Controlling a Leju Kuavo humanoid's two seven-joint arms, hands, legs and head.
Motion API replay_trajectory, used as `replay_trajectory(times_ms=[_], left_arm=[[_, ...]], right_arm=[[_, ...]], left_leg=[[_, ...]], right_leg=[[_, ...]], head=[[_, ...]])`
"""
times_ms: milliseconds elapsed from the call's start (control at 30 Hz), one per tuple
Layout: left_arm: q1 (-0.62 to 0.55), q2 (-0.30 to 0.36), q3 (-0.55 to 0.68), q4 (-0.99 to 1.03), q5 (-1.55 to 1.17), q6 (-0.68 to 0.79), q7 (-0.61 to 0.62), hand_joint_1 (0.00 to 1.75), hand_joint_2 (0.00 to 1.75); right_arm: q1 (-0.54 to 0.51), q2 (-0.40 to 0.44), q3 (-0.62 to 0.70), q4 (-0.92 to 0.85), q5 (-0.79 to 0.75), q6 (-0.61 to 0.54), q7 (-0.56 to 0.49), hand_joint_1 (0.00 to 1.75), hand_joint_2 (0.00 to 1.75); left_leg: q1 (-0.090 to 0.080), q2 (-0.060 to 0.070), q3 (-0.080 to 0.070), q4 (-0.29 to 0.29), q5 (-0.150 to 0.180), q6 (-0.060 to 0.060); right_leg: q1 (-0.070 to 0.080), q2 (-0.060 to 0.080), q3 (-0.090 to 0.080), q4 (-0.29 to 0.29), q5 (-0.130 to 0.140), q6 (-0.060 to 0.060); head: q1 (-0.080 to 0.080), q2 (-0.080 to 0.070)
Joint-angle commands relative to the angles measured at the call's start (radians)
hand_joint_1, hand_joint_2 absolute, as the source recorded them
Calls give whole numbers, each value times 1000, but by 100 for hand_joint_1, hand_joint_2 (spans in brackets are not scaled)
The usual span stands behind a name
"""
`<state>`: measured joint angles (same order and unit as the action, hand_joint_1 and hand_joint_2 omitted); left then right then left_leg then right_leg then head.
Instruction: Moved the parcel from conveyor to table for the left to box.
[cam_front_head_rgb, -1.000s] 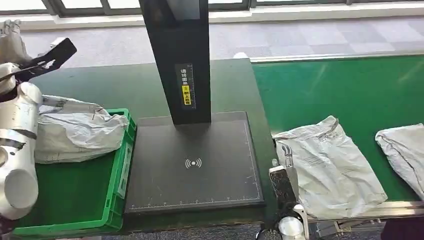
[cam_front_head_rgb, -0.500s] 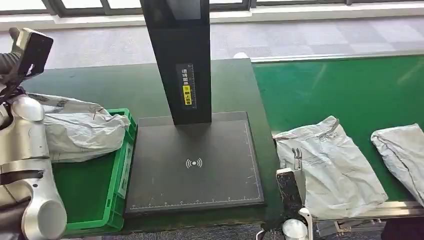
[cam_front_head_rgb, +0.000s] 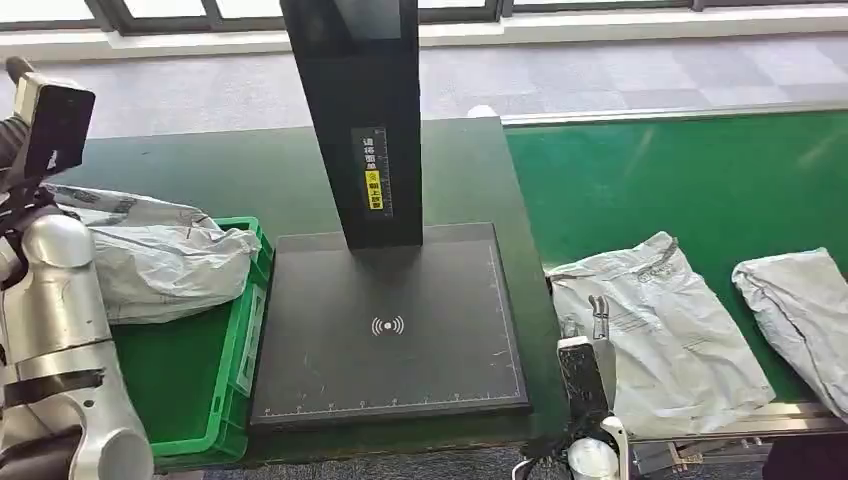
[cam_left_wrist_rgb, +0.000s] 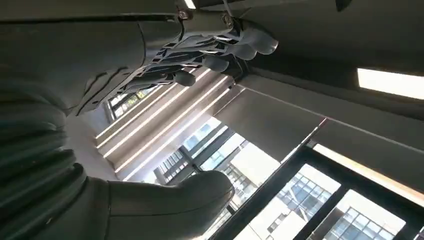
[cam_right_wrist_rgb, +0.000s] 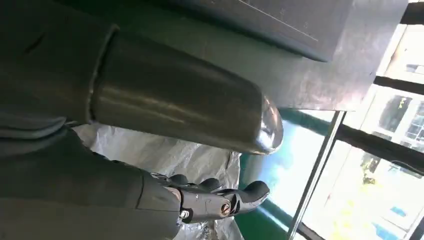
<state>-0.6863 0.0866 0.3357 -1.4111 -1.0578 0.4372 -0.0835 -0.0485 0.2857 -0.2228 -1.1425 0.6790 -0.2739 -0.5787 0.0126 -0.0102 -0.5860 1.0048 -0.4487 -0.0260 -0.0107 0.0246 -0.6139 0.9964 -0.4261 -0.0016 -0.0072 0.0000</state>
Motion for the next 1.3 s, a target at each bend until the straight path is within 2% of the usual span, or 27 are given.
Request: replay_trajectory(times_ms=[33,67,167,200,267,333,400,533,633,700,733,800,900,967,1033,1067,1100,1133,1167,1233,1300], left_arm=[[120,-144,-97,-174,541,-152,-273,0,175],[163,-174,-129,-213,603,-174,-301,0,175],[288,-235,-232,-308,739,-189,-359,0,175],[342,-272,-272,-350,810,-223,-392,0,175],[402,-291,-333,-396,860,-245,-416,0,175],[439,-291,-347,-419,943,-280,-430,0,175],[507,-328,-352,-447,1046,-346,-472,0,175],[593,-379,-402,-447,1047,-406,-519,0,175],[651,-383,-465,-425,1041,-448,-542,0,175],[681,-388,-491,-368,1049,-466,-547,0,175],[683,-403,-484,-333,978,-389,-578,0,175],[677,-403,-508,-286,967,-371,-585,0,175],[684,-411,-529,-251,977,-348,-602,0,175],[685,-404,-551,-248,985,-358,-598,0,175],[694,-402,-567,-261,1009,-382,-588,0,175],[698,-398,-569,-268,1022,-389,-583,0,175],[699,-395,-571,-269,1024,-389,-583,0,175],[701,-394,-570,-267,1031,-388,-580,0,175],[701,-391,-567,-261,1037,-387,-578,0,175],[701,-389,-563,-256,1041,-387,-580,0,175],[700,-387,-558,-247,1044,-387,-581,0,175]], right_arm=[[-10,35,-108,-18,34,-188,-33,0,0],[-24,31,-118,-12,59,-230,-27,0,175],[-58,20,-139,6,98,-289,-19,0,175],[-68,21,-147,2,112,-323,-20,0,175],[-71,25,-149,-23,111,-320,-24,0,175],[-67,32,-151,-47,98,-317,-40,0,175],[-77,29,-158,-51,165,-404,-49,0,175],[-163,59,-311,-50,549,-424,22,0,175],[-211,46,-363,-15,709,-424,80,0,175],[-234,11,-373,6,803,-424,162,0,175],[-244,-12,-371,25,829,-424,203,0,175],[-261,-48,-348,67,879,-424,277,0,175],[-281,-137,-244,143,892,-424,440,0,175],[-342,-188,-227,264,892,-424,538,0,175],[-422,-215,-303,425,805,-424,485,0,175],[-484,-224,-397,571,605,-424,334,0,175],[-481,-253,-393,578,680,-424,387,0,175],[-524,-251,-464,683,554,-409,297,0,175],[-516,-283,-436,701,667,-424,402,0,175],[-513,-281,-440,699,671,-424,402,0,175],[-538,-296,-462,799,648,-415,410,0,175]], left_leg=[[0,-3,3,-2,0,2],[-1,-3,2,-2,0,1],[-1,-6,4,-3,0,3],[-2,-4,4,-3,0,3],[-2,-4,3,-2,-2,4],[-3,-2,2,-1,-3,4],[-4,-1,2,0,-4,5],[-4,1,3,-1,-4,5],[-4,-1,1,-1,-3,5],[-5,0,3,-2,-4,5],[-4,-1,3,-2,-3,5],[-4,-2,4,-3,-3,6],[-4,-3,5,-3,-3,6],[-4,-2,5,-3,-3,7],[-4,-1,4,-2,-3,6],[-3,-1,5,-2,-3,7],[-4,0,5,-2,-3,7],[-3,-1,4,-2,-3,6],[-3,-1,6,-3,-3,7],[-3,-3,5,-2,-3,6],[-3,-6,5,-2,-2,7]], right_leg=[[0,-6,4,-2,-2,0],[0,-5,3,-2,-1,0],[-1,-9,7,-4,-2,1],[-1,-5,6,-4,-1,1],[-2,-6,6,-4,-2,2],[-2,-4,4,-3,-2,3],[-3,-4,5,-2,-3,3],[-4,-2,5,-2,-3,4],[-4,-4,3,-2,-3,5],[-4,-4,5,-3,-3,5],[-4,-5,6,-3,-3,5],[-4,-6,8,-5,-3,5],[-3,-7,8,-5,-3,5],[-3,-6,9,-6,-2,5],[-3,-4,7,-4,-2,6],[-3,-4,9,-5,-2,6],[-3,-4,8,-5,-1,6],[-4,-4,8,-5,-1,6],[-3,-5,10,-6,-1,6],[-4,-5,9,-5,-2,6],[-4,-8,9,-5,-2,6]], head=[[0,0],[0,0],[0,0],[0,0],[0,0],[0,0],[0,0],[0,0],[0,0],[0,0],[0,0],[1,0],[1,0],[0,0],[1,0],[1,0],[1,0],[1,0],[1,0],[0,0],[1,0]])
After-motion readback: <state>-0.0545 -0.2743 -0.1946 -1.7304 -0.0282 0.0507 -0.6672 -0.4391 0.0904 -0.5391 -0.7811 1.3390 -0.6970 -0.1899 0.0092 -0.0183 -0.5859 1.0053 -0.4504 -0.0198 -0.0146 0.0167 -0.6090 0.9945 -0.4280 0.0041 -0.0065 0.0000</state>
